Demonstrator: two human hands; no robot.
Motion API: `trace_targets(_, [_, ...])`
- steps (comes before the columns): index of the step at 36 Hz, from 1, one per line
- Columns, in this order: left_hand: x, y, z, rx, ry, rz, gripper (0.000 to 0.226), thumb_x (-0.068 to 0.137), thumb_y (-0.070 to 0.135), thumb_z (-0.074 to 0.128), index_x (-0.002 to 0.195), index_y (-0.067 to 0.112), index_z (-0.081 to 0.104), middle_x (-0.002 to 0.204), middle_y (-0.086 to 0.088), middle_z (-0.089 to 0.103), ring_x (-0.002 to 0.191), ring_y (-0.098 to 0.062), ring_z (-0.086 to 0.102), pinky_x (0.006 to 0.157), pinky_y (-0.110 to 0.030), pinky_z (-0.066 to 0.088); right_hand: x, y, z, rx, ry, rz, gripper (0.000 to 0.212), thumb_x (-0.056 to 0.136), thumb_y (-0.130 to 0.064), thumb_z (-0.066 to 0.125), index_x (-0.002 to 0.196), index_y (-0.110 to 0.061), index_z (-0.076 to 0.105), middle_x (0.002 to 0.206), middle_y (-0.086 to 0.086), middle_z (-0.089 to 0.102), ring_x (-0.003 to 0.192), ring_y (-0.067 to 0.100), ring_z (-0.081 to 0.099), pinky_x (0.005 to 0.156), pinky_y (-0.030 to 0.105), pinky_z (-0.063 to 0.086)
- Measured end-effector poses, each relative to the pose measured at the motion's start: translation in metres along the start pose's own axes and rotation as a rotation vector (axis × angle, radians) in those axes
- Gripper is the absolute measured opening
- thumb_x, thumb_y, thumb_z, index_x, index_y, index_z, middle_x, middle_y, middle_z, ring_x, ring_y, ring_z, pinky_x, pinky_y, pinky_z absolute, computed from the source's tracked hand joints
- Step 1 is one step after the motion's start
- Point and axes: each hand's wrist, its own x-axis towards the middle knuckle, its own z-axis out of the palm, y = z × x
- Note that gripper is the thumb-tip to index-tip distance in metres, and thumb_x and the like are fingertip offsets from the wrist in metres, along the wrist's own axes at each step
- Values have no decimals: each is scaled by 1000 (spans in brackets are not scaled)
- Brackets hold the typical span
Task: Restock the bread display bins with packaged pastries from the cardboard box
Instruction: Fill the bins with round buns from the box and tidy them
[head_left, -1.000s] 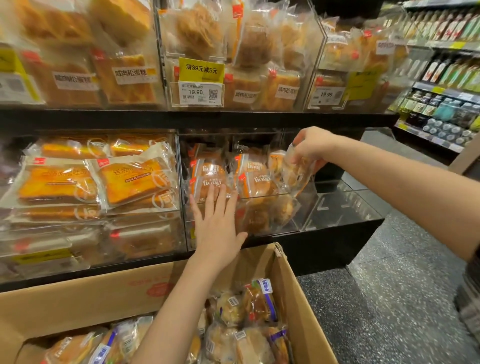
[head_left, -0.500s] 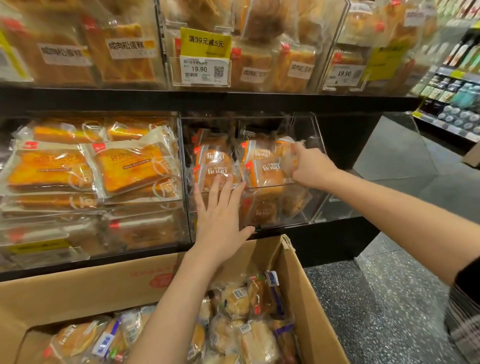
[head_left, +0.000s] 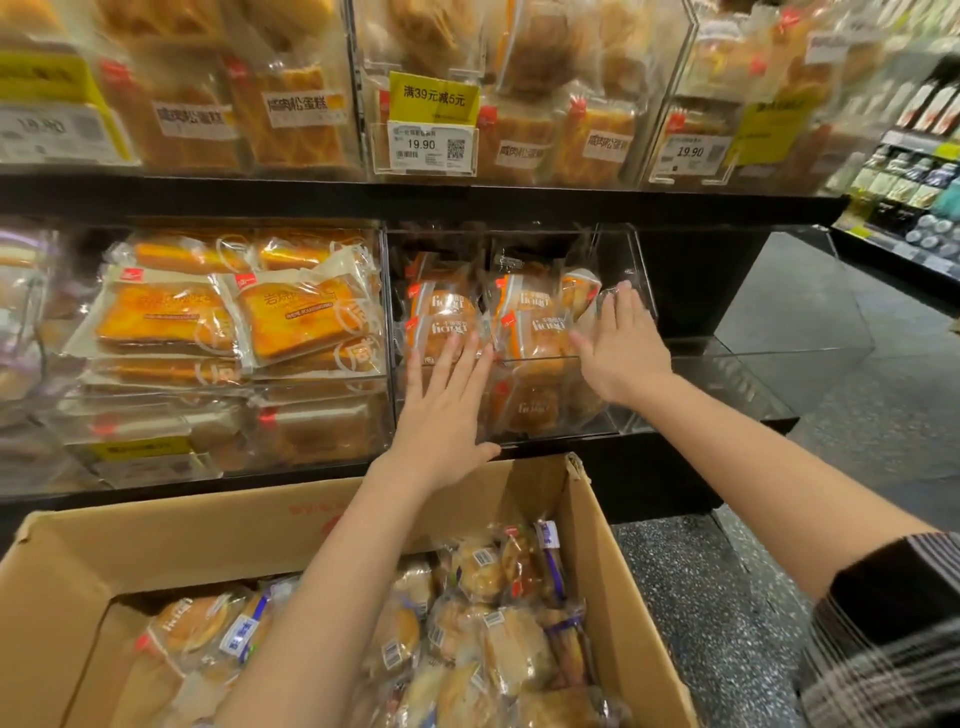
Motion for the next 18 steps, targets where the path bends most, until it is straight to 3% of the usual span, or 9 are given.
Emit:
trace_targets(2, [-11,-3,-12,-37,-45,75,101,90,50,56,151,19,-19,157,-2,-26,144,-18,-25,117,-44,-16,-19,-11,-1,18,148,-26,67,102,-41,32,153,-6,7,161,14,-5,149,26,-5,118,36,-1])
trace_targets(4, [-27,-8,-27,-157,-112,108,95,92,43,58,152,26,-14,157,7,-23,141,-9,-19,118,-37,-4,-41,-26,-3,108,293,-127,57,98,-24,47,149,-7,27,160,15,12,148,27,8,119,39,4])
trace_targets(6, [-47,-18,-44,-247,-207,102,84,94,42,56,153,33,-4,158,16,-10,140,-3,-6,118,-34,9,-61,-44,-4,213,355,-241,47,91,-11,55,137,-7,45,150,17,34,141,31,27,119,46,20])
trace_targets(8, [-64,-31,-56,-245,-296,104,74,95,43,53,152,35,8,159,15,12,144,-8,17,116,-32,23,-77,-64,-5,297,328,-307,41,89,-9,56,129,-5,53,136,16,48,129,32,41,111,44,33])
trace_targets(12, [-99,-61,-70,-271,-502,46,57,94,39,56,146,32,34,142,6,49,122,-9,51,103,-28,41,-97,-113,0,426,177,-331,27,92,-14,50,116,-7,61,117,10,59,111,27,52,97,43,42])
trace_targets(15, [-126,-85,-73,-254,-529,-17,52,94,38,57,142,31,41,135,6,55,118,-7,54,101,-25,41,-111,-149,7,566,56,-351,27,94,-14,48,116,-12,63,113,6,64,106,23,57,95,42,46])
trace_targets(18, [-152,-110,-68,-232,-558,-89,50,94,38,56,142,31,41,136,8,54,118,-6,53,101,-23,41,-126,-180,18,665,-55,-371,26,95,-14,46,113,-16,66,102,1,67,94,18,61,82,35,51])
